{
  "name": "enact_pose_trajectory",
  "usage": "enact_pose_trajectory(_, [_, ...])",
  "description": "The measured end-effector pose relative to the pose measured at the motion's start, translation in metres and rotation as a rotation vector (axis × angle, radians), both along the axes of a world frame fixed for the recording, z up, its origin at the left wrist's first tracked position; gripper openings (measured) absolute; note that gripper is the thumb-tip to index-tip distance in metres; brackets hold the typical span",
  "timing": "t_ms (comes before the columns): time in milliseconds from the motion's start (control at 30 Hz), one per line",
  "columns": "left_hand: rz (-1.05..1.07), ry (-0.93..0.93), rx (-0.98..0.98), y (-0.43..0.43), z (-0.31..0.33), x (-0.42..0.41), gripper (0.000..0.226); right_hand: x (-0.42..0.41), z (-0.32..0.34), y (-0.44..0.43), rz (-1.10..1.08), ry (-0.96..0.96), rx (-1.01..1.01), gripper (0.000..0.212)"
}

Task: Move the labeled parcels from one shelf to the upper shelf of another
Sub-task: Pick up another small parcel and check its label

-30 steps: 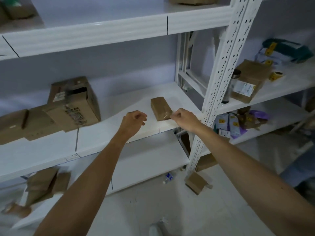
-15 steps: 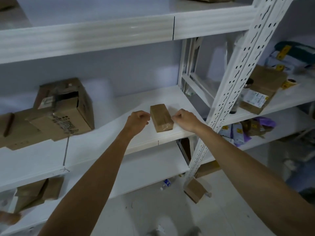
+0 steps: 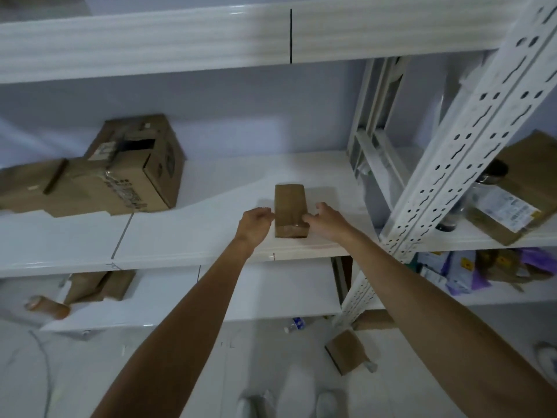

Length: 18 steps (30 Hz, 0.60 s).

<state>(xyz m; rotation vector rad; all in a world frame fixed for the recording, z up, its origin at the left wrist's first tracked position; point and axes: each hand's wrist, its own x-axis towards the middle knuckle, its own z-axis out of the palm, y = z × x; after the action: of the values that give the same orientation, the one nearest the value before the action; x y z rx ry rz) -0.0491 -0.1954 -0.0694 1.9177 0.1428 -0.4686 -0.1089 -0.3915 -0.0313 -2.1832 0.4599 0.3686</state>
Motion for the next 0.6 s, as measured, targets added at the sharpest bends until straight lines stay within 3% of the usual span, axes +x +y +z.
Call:
enact_pose_trajectory(133, [0.037, 0.054, -0.008, -0.007, -0.001, -0.009, 0.055, 0.003, -0.009, -0.005, 0.016, 0.025, 0.079, 0.062])
enact_pose_trajectory(233, [-0.005, 0.138, 0.002, -0.017, 0.030, -0.036, 0.014, 0.001, -0.014, -0.006, -0.007, 0.011, 0.168, 0.046])
enact_pose_trajectory(467, [0.010, 0.142, -0.043, -0.020, 0.035, -0.046, 0.010, -0.004, -0.016, 0.003, -0.104, -0.074, 0.265, 0.023])
enact_pose_trajectory(600, [0.060, 0.112, -0.097, -0.013, 0.037, -0.041, 0.016, -0.004, -0.016, 0.012, -0.182, -0.149, 0.269, 0.034])
